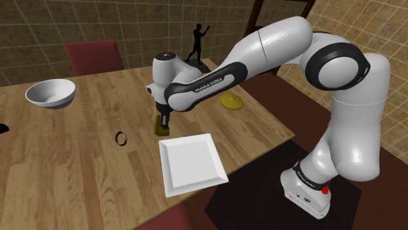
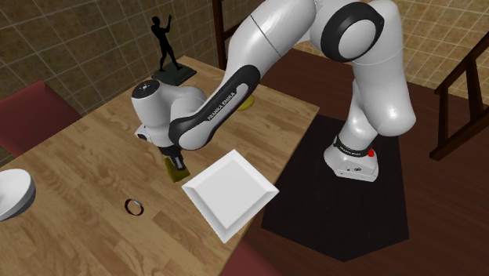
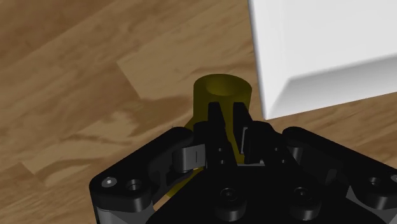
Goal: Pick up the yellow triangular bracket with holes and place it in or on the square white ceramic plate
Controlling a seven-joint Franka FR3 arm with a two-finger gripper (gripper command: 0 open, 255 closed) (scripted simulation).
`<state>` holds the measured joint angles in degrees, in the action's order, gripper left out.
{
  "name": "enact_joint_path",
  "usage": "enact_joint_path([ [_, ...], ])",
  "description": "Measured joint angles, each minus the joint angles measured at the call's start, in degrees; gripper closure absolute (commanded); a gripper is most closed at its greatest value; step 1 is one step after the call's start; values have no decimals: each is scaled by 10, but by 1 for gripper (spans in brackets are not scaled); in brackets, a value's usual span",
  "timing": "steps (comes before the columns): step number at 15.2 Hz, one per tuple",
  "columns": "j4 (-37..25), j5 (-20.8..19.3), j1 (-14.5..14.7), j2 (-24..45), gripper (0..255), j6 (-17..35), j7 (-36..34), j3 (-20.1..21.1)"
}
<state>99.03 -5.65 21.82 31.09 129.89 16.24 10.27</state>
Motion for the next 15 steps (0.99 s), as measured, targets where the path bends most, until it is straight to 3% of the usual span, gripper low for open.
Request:
enact_joint_path([
  [15,-32,12,-5,-54,255,-86,8,7],
])
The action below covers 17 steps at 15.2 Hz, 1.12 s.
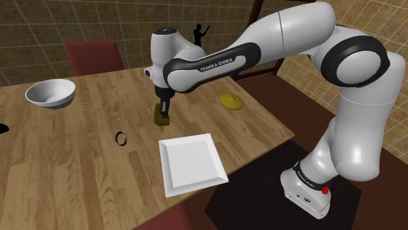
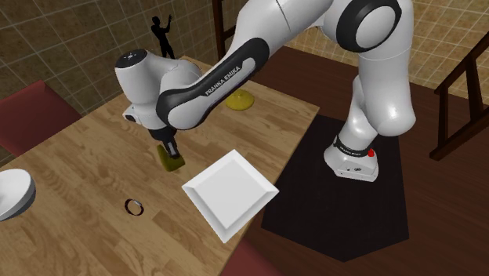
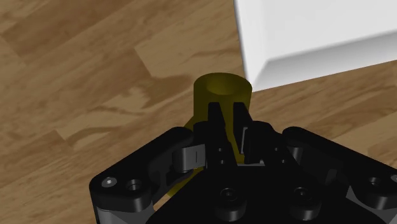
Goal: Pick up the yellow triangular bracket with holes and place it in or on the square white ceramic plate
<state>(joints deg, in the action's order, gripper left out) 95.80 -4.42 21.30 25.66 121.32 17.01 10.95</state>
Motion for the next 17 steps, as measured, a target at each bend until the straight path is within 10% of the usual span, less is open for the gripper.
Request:
enact_joint_path([
  [17,386,72,29,-301,255,92,-46,48],
])
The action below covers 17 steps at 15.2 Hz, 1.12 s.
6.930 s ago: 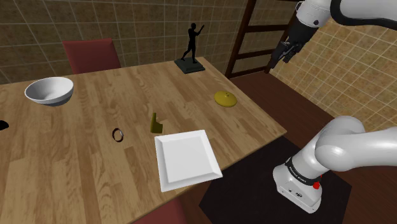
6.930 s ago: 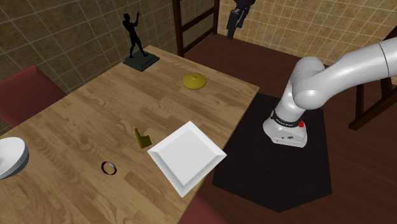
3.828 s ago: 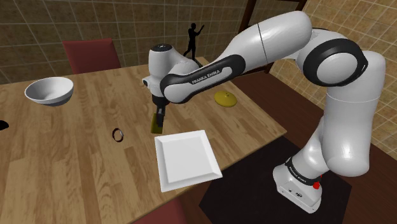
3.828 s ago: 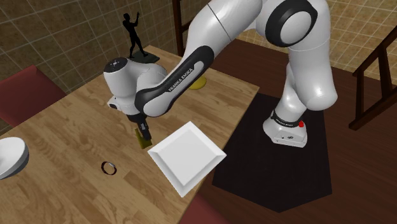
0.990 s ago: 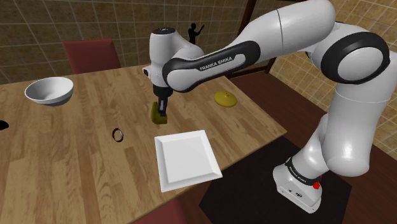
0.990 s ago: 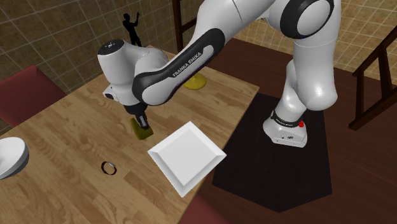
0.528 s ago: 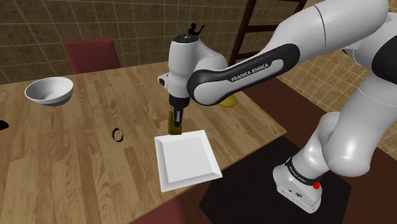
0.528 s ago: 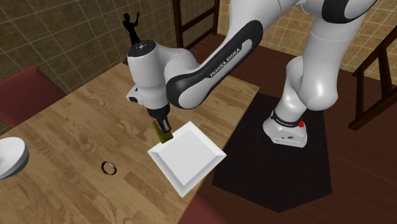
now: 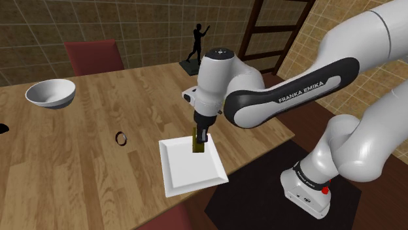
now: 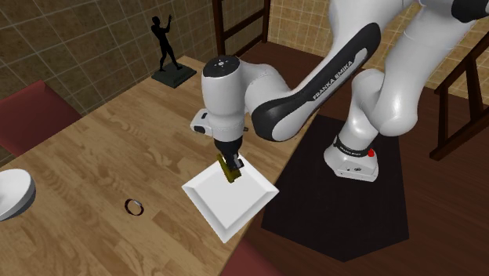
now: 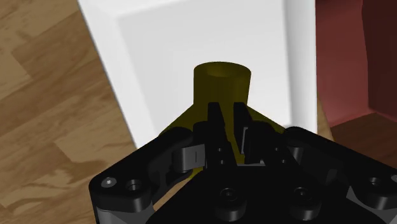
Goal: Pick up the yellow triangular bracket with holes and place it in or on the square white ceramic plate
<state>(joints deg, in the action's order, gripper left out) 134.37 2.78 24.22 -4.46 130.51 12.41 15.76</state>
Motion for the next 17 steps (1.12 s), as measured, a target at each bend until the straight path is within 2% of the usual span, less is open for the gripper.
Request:
enact_joint_path([
  [17,47,-29,2,78,255,122,-24,3],
])
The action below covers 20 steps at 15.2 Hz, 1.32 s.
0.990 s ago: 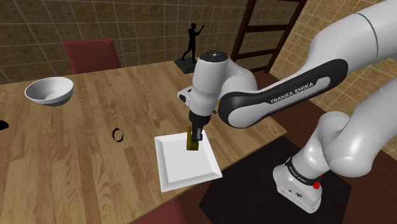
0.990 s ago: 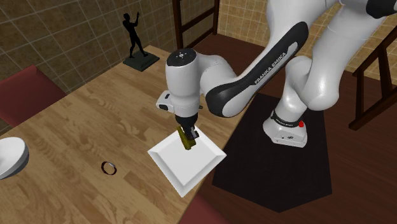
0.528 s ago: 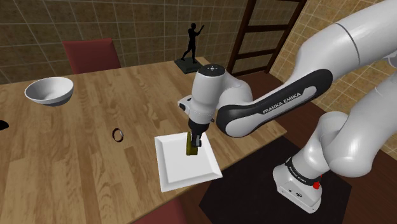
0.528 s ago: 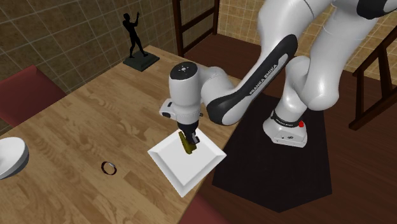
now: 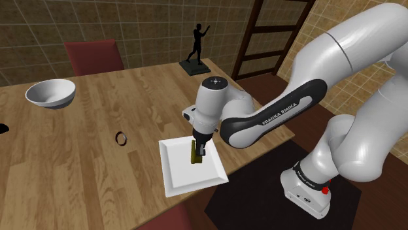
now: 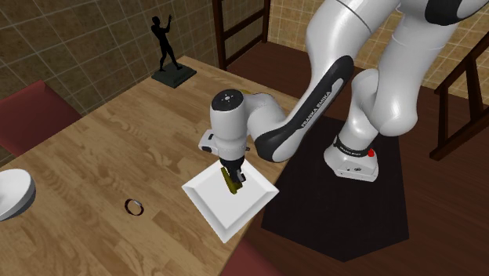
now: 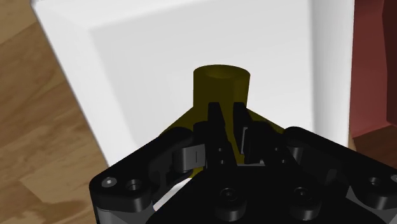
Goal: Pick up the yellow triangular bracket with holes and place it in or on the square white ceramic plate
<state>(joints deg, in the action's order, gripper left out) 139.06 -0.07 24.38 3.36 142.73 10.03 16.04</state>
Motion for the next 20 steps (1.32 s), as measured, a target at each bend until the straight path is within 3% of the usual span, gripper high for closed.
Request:
enact_joint_path([
  [4,-1,-1,0,2,255,2,-1,0],
  [5,-1,-1,0,2,0,2,-1,0],
  [11,-1,-1,0,2,0,2,-1,0],
  [16,-18,20,-2,-50,0,-65,17,0],
  [20,-20,22,-1,-56,0,-73,16,1],
])
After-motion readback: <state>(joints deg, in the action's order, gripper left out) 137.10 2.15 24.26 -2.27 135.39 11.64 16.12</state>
